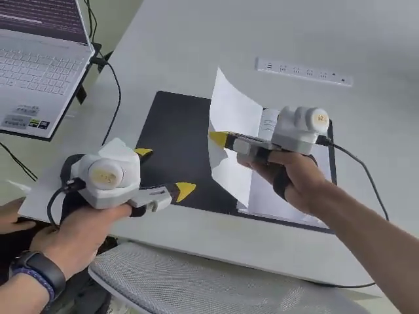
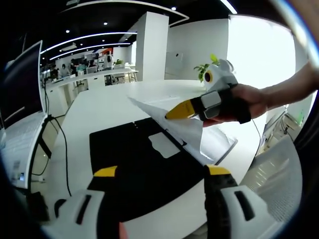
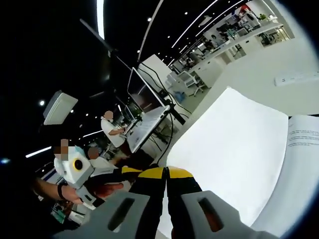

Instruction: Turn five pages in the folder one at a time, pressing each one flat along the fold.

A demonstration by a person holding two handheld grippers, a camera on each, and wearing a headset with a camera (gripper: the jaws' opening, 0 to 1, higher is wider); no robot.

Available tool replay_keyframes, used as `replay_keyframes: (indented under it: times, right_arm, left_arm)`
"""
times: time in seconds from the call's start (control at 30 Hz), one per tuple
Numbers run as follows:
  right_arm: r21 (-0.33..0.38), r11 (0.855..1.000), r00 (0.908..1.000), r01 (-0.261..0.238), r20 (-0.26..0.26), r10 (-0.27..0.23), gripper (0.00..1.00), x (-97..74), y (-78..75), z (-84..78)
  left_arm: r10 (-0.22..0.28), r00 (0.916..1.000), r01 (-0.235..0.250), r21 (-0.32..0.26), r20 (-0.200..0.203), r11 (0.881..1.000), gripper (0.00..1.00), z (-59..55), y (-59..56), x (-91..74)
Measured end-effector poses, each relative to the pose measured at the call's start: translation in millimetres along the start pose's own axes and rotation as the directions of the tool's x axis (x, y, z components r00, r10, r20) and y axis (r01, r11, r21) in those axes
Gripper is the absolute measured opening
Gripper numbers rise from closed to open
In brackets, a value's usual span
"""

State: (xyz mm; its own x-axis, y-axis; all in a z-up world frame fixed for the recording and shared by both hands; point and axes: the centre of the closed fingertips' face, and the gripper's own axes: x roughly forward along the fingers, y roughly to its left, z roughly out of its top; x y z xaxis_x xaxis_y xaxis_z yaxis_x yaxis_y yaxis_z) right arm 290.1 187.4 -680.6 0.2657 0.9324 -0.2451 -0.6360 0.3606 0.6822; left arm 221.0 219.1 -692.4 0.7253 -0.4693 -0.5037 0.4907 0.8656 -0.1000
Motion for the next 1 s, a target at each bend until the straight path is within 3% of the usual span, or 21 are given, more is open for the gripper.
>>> replay_keyframes:
  times: [0.23,0.3,0.47,0.7,1.0]
  right_arm:
    - [0.024,0.999,0.9967,0.022,-0.078,-0.02,0.0,28.7,-10.1,-23.0]
    - [0.014,0.999,0.9941,0.046,-0.099,-0.044,0.0,36.7,-16.4,-28.8]
    - [0.028,0.998,0.9862,0.054,-0.158,-0.049,0.0,57.6,-21.7,-47.6]
    - [0.077,0.992,0.9742,0.104,-0.209,-0.086,0.0,69.6,-41.4,-69.4]
    - [0.087,0.982,0.9568,0.168,-0.254,-0.141,0.0,78.7,-65.7,-87.8]
  left_arm:
    - [0.008,0.9999,-0.008,-0.009,-0.007,1.0,0.67,-2.7,4.2,-4.7]
    - [0.009,0.9999,-0.009,-0.013,-0.008,1.0,0.66,-3.2,5.4,-5.4]
    - [0.015,0.9998,-0.015,-0.024,-0.01,1.0,0.66,-6.2,11.8,-5.5]
    - [0.024,0.9997,-0.024,-0.038,-0.01,0.999,0.66,-7.7,18.9,-8.7]
    - [0.045,0.999,-0.045,-0.06,-0.009,0.997,0.66,-10.6,25.7,-11.6]
